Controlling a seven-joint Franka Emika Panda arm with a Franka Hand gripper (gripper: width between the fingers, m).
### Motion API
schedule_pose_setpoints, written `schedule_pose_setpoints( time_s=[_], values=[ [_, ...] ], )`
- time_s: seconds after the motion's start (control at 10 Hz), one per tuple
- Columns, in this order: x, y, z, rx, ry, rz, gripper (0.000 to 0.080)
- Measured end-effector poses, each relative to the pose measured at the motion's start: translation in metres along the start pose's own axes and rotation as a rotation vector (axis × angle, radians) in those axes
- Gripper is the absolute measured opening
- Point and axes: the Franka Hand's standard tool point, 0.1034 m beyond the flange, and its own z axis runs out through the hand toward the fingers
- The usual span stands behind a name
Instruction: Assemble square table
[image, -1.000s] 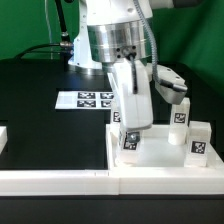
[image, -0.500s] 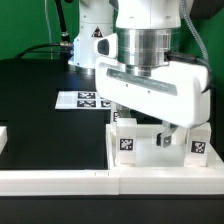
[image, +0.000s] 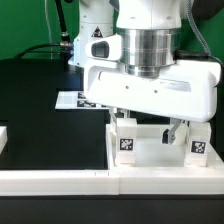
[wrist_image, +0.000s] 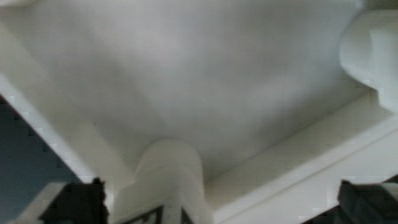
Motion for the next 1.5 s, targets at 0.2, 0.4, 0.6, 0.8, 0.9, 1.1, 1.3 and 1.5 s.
schedule_pose_setpoints(
  time_s=[0.2, 0.4, 0.6, 0.8, 0.9, 1.1, 1.3, 1.5],
  values=[
    [0.0061, 0.0154, -0.0004, -0.004, 0.004, -0.162, 0.0648],
    [0.007, 0.0129, -0.0003, -0.004, 0.004, -0.257, 0.0648],
    [0.0089, 0.0118, -0.0017, -0.002, 0.007, -0.229, 0.0639],
    [0.0088, 0.0117, -0.0017, -0.001, 0.007, -0.194, 0.047],
    [0.0091, 0.0123, -0.0017, 0.0, 0.007, -0.095, 0.029],
    [0.0089, 0.0118, -0.0017, 0.0, 0.007, 0.004, 0.029],
    [0.0092, 0.0111, -0.0018, 0.003, 0.014, 0.274, 0.029],
    [0.0058, 0.0099, -0.0022, 0.012, -0.024, 0.647, 0.029]
  ],
)
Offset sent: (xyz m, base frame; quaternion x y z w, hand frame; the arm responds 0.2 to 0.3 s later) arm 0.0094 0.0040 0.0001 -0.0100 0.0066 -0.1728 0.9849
